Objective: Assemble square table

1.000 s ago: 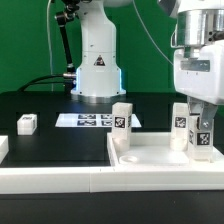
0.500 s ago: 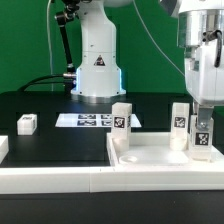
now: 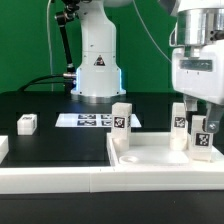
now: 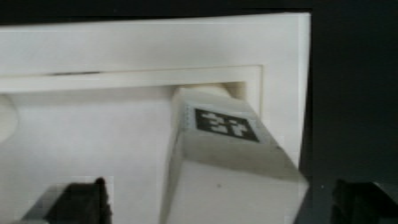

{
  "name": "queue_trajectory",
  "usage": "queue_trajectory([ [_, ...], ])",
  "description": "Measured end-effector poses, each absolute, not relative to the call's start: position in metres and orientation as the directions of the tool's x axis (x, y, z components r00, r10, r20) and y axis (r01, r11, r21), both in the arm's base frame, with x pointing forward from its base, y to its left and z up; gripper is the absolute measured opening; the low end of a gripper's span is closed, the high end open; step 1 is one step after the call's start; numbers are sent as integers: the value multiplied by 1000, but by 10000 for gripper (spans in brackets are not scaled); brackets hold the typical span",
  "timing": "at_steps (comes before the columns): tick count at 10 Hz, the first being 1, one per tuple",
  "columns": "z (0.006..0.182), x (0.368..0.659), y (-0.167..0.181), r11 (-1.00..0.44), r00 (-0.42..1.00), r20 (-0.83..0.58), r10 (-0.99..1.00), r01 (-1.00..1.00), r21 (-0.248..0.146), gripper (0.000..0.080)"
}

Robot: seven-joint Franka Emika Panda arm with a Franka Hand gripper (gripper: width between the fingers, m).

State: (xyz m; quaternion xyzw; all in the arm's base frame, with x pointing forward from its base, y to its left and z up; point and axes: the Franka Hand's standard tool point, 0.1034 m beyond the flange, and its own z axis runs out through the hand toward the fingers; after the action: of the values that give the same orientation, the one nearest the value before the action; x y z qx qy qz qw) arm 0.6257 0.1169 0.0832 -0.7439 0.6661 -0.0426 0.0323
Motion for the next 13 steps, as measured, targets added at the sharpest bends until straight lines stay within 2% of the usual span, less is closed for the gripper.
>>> queue_trajectory([
  [2, 84, 627, 119, -245, 243, 36, -969, -963, -110, 643],
  [6, 83, 626, 121, -481, 477, 63, -877, -871, -97, 649],
  [9, 84, 627, 124, -721, 714, 104, -692, -691, -58, 649],
  [13, 84, 627, 122, -883, 876, 118, -468, -469, -23, 649],
])
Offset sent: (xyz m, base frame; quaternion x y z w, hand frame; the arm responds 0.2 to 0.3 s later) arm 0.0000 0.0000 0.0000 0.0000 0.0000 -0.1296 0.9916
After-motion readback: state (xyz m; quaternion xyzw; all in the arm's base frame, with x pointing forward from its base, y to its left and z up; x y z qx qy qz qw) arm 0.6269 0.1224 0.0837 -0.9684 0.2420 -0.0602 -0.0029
